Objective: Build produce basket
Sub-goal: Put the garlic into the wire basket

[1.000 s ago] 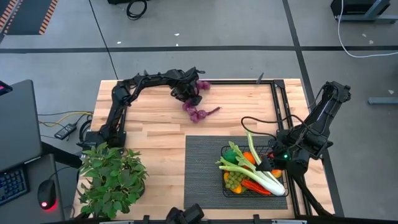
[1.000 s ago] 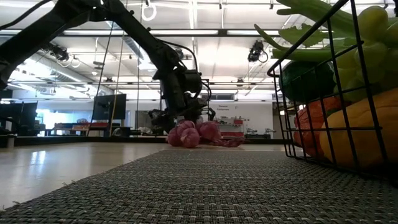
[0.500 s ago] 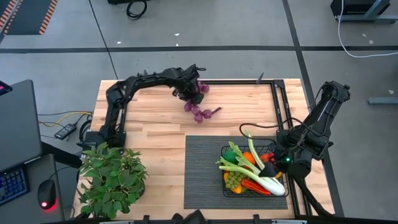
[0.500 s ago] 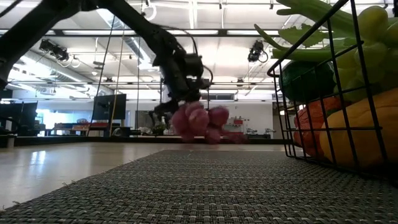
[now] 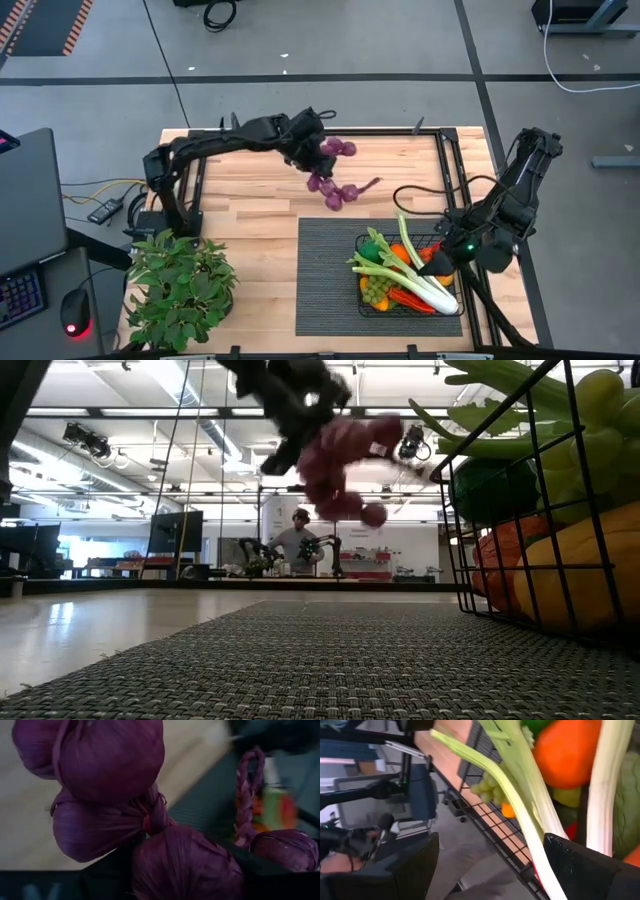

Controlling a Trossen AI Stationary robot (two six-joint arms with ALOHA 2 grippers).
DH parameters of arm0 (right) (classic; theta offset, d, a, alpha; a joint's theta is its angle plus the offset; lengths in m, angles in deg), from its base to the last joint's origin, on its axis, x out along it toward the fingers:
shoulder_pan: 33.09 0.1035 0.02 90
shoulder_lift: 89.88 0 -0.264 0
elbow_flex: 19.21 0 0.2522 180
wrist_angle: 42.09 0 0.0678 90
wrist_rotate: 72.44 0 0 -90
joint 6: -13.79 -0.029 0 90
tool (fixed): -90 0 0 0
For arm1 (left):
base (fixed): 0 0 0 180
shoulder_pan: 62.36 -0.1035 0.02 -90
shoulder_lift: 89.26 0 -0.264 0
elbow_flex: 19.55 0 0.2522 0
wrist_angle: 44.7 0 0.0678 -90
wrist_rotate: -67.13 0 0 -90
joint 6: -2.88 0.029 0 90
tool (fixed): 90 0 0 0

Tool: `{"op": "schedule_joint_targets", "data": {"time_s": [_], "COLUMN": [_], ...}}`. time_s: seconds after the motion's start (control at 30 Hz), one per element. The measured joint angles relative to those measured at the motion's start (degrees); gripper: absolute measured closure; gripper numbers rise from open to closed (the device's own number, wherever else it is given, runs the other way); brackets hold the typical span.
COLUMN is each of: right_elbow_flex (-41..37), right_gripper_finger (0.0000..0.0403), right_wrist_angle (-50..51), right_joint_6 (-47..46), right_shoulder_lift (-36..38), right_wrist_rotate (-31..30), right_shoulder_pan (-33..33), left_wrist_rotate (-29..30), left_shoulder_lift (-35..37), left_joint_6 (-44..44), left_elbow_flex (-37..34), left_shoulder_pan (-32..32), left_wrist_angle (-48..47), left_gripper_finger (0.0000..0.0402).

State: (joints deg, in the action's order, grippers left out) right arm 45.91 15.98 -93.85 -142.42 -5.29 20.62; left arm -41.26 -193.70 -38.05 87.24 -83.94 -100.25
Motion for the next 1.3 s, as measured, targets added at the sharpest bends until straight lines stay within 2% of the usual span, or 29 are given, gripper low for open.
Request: {"op": "schedule_joint_targets", "data": {"time_s": [0.27,0.43,0.67,0.87,1.0,1.2,1.3], "right_elbow_flex": [0.02,0.02,0.06,0.07,0.39,6.18,10.25], "right_gripper_finger": [0.0042,0.0042,0.0042,0.0042,0.0042,0.0042,0.0042], "right_wrist_angle": [-0.20,-3.70,-7.90,-12.46,-16.85,-16.32,-12.30], "right_joint_6": [7.44,14.18,19.12,23.26,28.22,35.14,36.76], "right_shoulder_lift": [4.07,4.69,4.82,4.82,4.47,2.31,1.50], "right_wrist_rotate": [-0.48,1.18,2.79,-0.10,-3.09,-6.85,-8.48], "right_shoulder_pan": [0.00,0.00,2.04,3.39,3.74,3.72,3.72], "left_wrist_rotate": [2.13,4.41,12.60,17.52,17.77,17.55,17.24], "left_shoulder_lift": [3.93,3.95,3.95,2.26,0.96,-0.74,-1.79], "left_joint_6": [-10.74,-8.84,-1.62,-0.35,-0.06,3.50,5.86], "left_elbow_flex": [0.02,0.02,0.02,0.06,-0.04,0.01,0.06], "left_shoulder_pan": [12.03,19.56,27.27,30.07,30.40,31.47,31.99], "left_wrist_angle": [12.90,20.38,21.38,24.67,27.26,33.40,38.14], "left_gripper_finger": [0.0203,0.0202,0.0199,0.0198,0.0198,0.0198,0.0198]}}
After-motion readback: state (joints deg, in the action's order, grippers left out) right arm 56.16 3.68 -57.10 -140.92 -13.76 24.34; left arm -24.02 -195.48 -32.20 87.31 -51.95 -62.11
